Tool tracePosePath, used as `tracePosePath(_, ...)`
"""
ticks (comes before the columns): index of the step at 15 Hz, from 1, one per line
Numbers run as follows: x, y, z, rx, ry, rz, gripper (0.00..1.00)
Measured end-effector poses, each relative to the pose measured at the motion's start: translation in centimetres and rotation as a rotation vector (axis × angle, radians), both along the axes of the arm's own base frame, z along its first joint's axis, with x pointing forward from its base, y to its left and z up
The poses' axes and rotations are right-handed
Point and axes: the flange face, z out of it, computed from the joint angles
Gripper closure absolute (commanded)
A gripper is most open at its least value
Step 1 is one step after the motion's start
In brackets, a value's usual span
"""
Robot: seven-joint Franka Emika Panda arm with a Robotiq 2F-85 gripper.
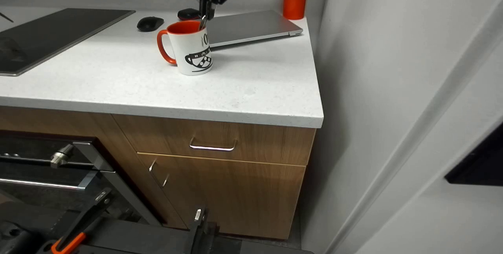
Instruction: Remove the black pen from the white and red mug
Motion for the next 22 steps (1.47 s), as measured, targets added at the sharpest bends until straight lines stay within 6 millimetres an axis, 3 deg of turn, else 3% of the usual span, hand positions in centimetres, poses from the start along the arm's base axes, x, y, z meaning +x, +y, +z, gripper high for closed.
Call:
tracePosePath(7,-1.5,-0.8,3.1,0.032,-0.013,0.002,0.97)
tracePosePath(10,-2.8,-1.3,7.2,0.042,-0.083,0.014,0.97)
tracePosePath(14,-5.9,-3.1,13.8,0.014,-0.203,0.017,0.97)
tracePosePath(16,-7.4,-4.4,15.6,-0.035,-0.225,0.02,0.97)
tracePosePath(19,-8.0,-5.4,14.4,-0.105,-0.183,0.04,0.97)
tracePosePath(22,-7.3,-4.7,9.5,-0.159,-0.082,0.077,0.97)
